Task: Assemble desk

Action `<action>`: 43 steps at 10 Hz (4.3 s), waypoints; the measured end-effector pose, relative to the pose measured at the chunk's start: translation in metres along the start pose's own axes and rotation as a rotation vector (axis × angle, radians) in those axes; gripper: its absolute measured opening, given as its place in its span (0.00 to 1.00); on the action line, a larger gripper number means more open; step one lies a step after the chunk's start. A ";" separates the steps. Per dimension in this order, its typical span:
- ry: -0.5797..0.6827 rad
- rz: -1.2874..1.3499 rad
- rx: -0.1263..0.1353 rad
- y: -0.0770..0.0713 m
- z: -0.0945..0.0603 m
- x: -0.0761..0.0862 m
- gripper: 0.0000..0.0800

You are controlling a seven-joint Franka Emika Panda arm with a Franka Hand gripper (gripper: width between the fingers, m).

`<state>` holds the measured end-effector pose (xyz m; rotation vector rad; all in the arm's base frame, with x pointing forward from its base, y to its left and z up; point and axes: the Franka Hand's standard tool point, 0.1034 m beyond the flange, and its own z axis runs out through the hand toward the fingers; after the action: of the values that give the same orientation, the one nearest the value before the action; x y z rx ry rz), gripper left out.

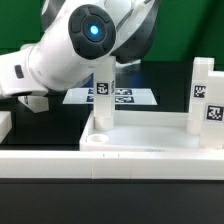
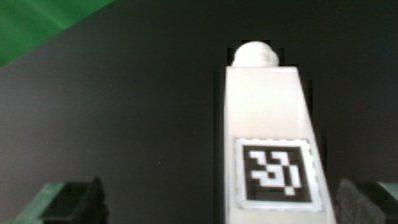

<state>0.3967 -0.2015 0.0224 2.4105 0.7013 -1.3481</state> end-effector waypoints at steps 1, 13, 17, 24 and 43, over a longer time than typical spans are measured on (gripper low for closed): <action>0.000 0.000 0.000 0.000 0.000 0.000 0.81; 0.049 0.048 -0.013 0.000 -0.002 0.006 0.53; 0.048 0.048 -0.013 0.000 -0.002 0.006 0.36; 0.020 0.062 0.053 0.002 -0.025 -0.029 0.36; 0.882 0.342 0.186 0.022 -0.152 -0.037 0.36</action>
Offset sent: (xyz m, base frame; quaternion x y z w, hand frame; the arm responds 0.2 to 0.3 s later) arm -0.0115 0.0220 -0.0263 0.0126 0.0339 0.0169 0.9992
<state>0.5007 -0.1588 0.1330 3.0660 0.3024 -0.1782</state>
